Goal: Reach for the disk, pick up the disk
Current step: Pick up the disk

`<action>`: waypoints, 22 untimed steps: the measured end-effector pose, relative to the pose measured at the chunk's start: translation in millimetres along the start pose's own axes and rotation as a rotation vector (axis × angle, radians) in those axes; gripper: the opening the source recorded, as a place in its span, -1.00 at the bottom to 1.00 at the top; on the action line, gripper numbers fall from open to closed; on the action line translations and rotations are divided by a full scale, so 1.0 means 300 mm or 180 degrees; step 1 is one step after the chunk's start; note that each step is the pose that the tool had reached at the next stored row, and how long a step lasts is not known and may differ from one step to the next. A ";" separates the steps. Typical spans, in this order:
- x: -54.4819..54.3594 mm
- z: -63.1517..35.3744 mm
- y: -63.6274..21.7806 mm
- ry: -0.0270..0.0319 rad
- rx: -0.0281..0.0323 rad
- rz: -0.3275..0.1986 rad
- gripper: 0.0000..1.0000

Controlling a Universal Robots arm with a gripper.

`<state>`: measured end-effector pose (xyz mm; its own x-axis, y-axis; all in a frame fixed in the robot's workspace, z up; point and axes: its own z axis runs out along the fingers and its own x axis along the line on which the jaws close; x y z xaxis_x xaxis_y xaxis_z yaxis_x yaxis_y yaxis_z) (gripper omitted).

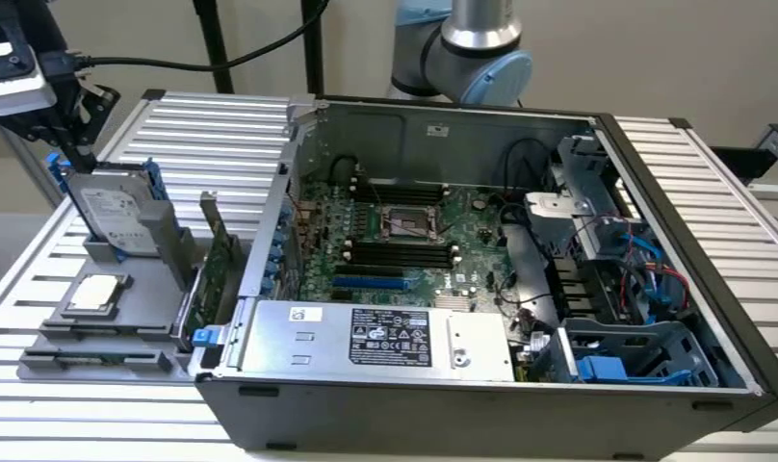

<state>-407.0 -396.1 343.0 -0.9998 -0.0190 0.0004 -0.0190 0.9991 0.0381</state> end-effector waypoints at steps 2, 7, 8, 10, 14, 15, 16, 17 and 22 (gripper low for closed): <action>0.021 0.000 0.017 0.0000 0.0000 -0.0001 -0.79; 0.070 -0.002 0.058 0.0001 0.0007 0.0000 -0.79; 0.077 -0.002 0.066 0.0001 0.0010 0.0000 -0.79; 0.083 -0.002 0.073 0.0000 0.0014 0.0000 -0.79; 0.083 -0.002 0.073 0.0000 0.0014 0.0000 -0.79; 0.084 -0.002 0.074 0.0000 0.0014 -0.0004 -0.79; 0.084 -0.002 0.075 0.0001 0.0014 -0.0018 -0.79; 0.083 -0.002 0.076 0.0002 0.0014 -0.0049 -0.79; 0.083 -0.002 0.076 0.0012 0.0014 -0.0327 -0.79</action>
<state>-432.4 -373.7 344.4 -0.9926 -0.1215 0.0004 -0.1214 0.9920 0.0336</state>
